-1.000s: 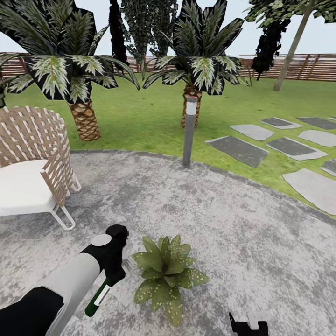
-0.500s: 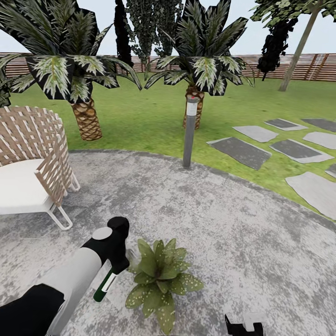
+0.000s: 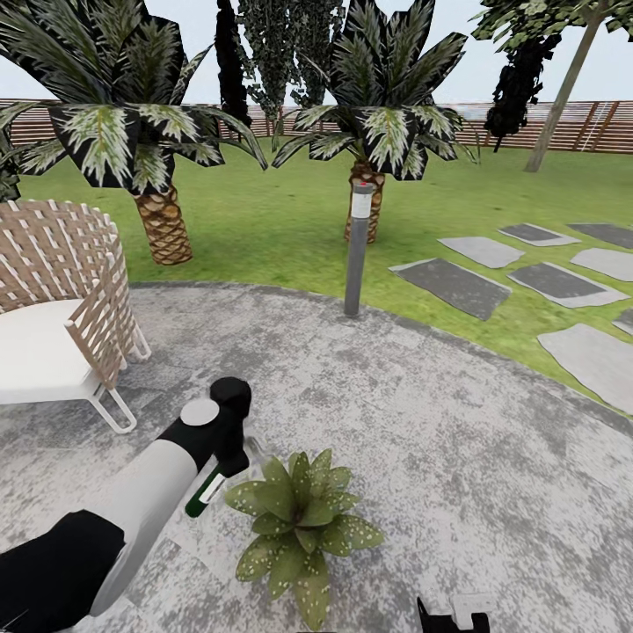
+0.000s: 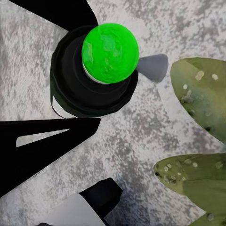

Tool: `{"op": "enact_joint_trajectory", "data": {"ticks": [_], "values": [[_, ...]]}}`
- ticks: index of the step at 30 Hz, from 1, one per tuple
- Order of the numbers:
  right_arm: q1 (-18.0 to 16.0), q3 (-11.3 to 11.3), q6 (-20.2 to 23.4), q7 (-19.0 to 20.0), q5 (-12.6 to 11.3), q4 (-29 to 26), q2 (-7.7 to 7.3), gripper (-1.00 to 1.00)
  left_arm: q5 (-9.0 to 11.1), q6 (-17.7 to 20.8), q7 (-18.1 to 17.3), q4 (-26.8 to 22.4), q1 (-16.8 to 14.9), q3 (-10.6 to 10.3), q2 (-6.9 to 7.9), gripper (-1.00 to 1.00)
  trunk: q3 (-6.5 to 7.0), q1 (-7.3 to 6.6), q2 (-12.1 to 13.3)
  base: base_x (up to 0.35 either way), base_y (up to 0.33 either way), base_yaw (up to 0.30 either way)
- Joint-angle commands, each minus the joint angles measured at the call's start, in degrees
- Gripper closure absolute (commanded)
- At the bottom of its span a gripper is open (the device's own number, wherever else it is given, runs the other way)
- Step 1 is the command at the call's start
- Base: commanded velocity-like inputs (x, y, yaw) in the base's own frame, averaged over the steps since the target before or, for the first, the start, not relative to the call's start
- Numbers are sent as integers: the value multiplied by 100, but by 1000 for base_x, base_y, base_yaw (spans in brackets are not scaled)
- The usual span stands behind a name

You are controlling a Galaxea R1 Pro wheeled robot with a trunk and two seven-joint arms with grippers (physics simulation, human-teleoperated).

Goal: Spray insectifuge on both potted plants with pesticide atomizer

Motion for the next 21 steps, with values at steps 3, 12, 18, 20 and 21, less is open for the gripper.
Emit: {"op": "enact_joint_trajectory", "data": {"ticks": [3,12,18,20,21], "values": [[-3,-49,-21,7,49,5,-2,-100,-150,-37,-126,-102,1,-10,-4,100,-5,-1,-2,0,0,0],[-3,-47,-13,21,58,5,4,-100,-666,-369,-126,-459,66,-33,-25,100,-5,-1,-2,0,0,0],[-3,-49,-20,16,51,5,3,-100,-660,-364,-126,-426,73,-7,-64,100,-5,-1,-2,0,0,0],[-3,-49,-21,9,50,5,-2,-100,-652,-356,-126,-403,73,24,-66,100,-5,-1,-2,0,0,0],[-3,-49,-21,7,50,5,-3,-100,-644,-350,-126,-343,73,40,-66,100,-5,-1,-2,0,0,43]]}}
